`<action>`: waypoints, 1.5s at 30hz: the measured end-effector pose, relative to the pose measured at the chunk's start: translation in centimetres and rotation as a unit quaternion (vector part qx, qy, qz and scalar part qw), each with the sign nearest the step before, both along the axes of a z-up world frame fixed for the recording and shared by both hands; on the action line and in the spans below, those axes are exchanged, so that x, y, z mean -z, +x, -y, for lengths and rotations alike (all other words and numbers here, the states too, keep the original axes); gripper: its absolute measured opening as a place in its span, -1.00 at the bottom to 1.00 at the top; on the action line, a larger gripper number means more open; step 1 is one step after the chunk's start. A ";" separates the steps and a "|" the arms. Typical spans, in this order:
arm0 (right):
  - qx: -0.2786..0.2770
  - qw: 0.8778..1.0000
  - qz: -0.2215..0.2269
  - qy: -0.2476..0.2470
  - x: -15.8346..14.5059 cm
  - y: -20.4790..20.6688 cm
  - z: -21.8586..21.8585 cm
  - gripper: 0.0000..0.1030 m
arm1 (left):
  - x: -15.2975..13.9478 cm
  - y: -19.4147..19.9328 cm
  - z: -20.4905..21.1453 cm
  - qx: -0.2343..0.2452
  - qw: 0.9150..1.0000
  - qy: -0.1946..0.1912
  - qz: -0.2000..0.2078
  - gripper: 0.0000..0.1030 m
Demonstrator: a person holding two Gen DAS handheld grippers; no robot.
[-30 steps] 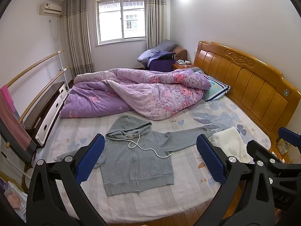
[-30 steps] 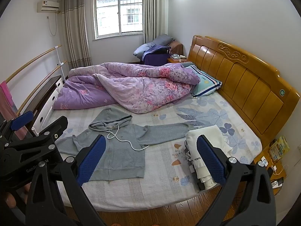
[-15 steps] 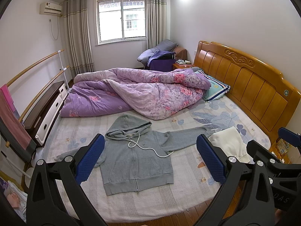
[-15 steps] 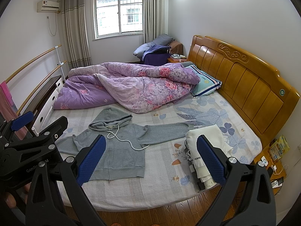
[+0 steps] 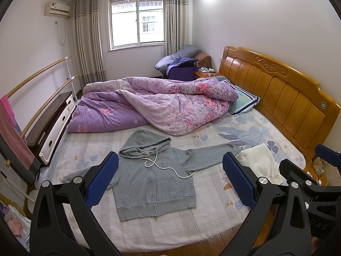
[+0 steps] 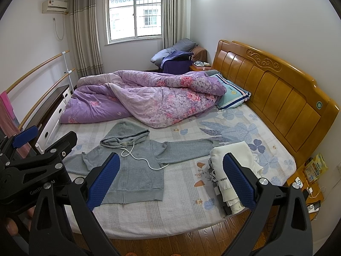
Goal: Fold large clothes
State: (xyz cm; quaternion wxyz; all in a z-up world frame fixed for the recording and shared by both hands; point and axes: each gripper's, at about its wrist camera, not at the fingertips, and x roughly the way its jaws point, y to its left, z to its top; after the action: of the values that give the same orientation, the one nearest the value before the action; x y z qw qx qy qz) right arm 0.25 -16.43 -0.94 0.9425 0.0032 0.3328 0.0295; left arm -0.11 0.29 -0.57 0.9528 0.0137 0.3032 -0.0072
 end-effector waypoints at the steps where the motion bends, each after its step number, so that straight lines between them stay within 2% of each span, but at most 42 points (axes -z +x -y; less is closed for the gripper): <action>1: 0.000 1.000 0.000 -0.001 0.0 0.0 0.0 0.82 | 0.1 -0.1 0.0 0.000 1.000 0.000 0.000 0.90; 11: 0.004 1.000 -0.002 -0.005 -0.2 -0.1 0.3 0.82 | 0.5 -0.2 1.0 0.003 1.000 -0.004 -0.001 0.90; 23: 0.016 1.000 -0.004 -0.015 -0.2 0.2 -1.9 0.82 | 0.3 1.1 -0.5 0.017 1.000 -0.014 -0.005 0.90; 32: 0.026 0.999 -0.015 -0.017 0.2 0.7 -5.3 0.82 | 0.8 2.0 -4.9 0.030 0.999 -0.020 -0.015 0.90; 38: 0.024 0.999 -0.038 -0.017 1.6 2.0 -8.4 0.82 | 2.1 3.1 -8.0 0.030 0.999 -0.023 -0.035 0.90; 45: -0.019 0.995 -0.090 -0.042 5.8 6.9 -11.4 0.82 | 6.3 7.0 -11.4 -0.010 0.994 -0.048 -0.096 0.90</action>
State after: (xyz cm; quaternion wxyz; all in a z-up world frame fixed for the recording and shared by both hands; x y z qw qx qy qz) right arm 7.12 -5.05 -6.73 0.9073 -0.0400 0.4171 0.0335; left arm 6.92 11.72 -6.85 0.9188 -0.0359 0.3929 -0.0136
